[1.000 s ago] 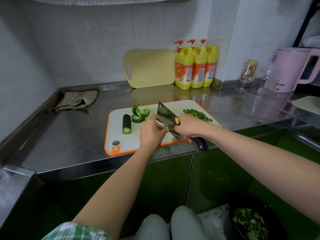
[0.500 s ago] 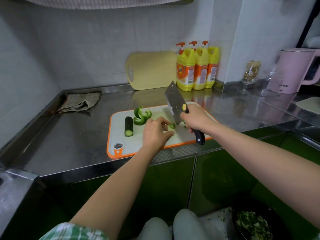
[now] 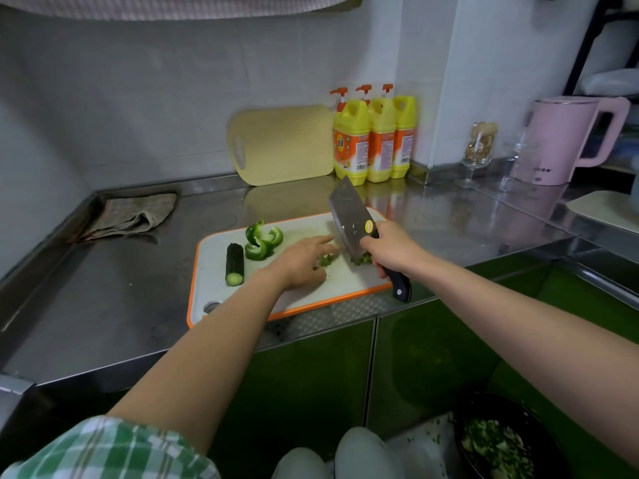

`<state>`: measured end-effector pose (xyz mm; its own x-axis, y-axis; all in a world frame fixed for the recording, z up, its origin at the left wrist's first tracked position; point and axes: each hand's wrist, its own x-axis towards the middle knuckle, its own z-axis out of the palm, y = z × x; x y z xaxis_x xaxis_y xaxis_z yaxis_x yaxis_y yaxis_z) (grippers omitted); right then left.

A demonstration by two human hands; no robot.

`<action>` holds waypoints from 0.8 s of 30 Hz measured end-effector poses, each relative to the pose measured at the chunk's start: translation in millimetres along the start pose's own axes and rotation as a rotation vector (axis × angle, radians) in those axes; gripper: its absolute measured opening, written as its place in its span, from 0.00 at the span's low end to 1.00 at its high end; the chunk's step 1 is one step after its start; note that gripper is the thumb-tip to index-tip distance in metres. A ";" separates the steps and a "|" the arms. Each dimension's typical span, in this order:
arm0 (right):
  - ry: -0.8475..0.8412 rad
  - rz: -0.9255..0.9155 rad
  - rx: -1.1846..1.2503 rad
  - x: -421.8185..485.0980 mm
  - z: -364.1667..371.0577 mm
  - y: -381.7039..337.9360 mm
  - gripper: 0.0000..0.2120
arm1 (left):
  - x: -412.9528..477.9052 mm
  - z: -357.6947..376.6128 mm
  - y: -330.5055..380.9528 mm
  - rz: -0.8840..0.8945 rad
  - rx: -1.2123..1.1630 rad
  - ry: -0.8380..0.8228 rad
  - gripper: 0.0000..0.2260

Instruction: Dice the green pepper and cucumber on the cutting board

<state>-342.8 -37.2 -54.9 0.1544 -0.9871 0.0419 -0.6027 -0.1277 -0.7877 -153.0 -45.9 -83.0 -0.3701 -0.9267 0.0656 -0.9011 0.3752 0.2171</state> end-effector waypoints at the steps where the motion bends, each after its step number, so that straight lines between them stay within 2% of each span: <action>1: -0.005 -0.005 0.004 0.2 -0.9 1.0 0.08 | 2.8 -1.7 -0.7 -0.005 0.006 -0.016 0.26; 10: -0.031 -0.016 -0.049 -1.4 0.1 5.2 0.09 | 0.6 -10.0 -4.8 0.033 0.093 0.105 0.10; 18: -0.130 -0.015 -0.163 -12.4 0.5 -3.7 0.10 | -14.9 -6.8 -1.0 -0.014 0.084 0.154 0.10; 24: -0.133 -0.015 -0.168 -14.2 0.3 -6.4 0.11 | -16.0 -4.4 0.6 0.005 0.048 0.155 0.10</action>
<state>-340.9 -22.3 -50.7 0.2599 -0.9649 -0.0376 -0.7197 -0.1676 -0.6737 -146.6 -30.9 -79.6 -0.3388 -0.9154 0.2172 -0.9105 0.3772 0.1695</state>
